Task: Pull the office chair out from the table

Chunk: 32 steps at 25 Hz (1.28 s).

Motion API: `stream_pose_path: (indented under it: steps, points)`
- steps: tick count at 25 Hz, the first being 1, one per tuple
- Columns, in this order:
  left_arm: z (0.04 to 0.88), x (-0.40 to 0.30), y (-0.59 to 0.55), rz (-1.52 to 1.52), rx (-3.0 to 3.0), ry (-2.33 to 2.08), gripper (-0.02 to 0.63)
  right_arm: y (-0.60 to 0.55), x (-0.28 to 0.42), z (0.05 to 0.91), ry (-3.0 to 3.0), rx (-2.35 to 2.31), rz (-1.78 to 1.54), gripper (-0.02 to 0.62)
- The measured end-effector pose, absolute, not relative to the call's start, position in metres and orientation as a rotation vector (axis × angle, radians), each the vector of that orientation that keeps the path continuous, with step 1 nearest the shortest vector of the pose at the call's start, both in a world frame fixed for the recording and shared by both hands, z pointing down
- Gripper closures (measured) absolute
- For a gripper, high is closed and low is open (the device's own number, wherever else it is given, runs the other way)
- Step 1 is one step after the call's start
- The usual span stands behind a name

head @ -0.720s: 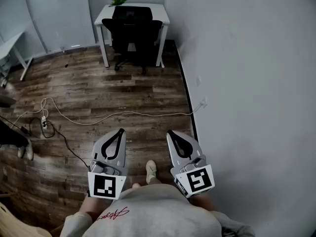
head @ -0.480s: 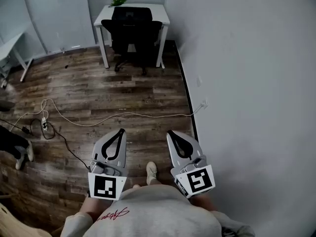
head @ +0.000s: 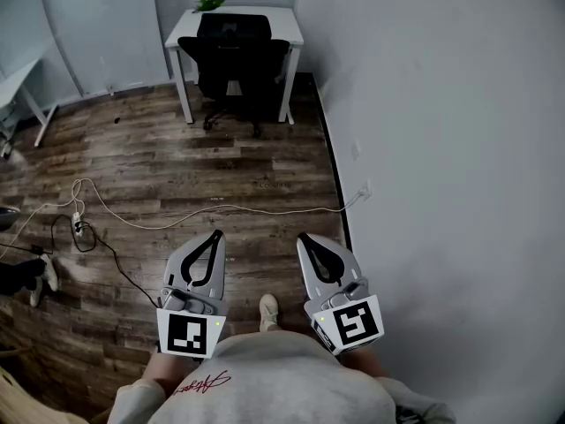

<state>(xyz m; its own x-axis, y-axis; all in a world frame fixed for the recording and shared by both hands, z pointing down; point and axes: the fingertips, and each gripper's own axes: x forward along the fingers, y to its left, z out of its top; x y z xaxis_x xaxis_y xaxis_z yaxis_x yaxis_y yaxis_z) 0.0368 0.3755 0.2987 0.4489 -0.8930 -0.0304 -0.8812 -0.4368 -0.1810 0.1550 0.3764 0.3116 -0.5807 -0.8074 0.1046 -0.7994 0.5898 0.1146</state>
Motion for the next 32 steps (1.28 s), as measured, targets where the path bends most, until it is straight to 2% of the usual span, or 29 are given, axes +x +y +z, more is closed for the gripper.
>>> stream_pose_path:
  steps: [23, 28, 32]
  points:
    - [0.276, 0.073, 0.286, -0.014, -2.464, 1.692, 0.606, 0.272, 0.219, 0.273, -2.823, 1.352, -0.144, 0.597]
    - [0.279, 0.080, 0.280, -0.022, -2.429, 1.751, 0.606, 0.254, 0.238, 0.284, -2.747, 1.385, -0.208, 0.597]
    - [0.285, 0.077, 0.275, -0.055, -2.406, 1.800, 0.606, 0.246, 0.237, 0.299, -2.766, 1.304, -0.132, 0.597]
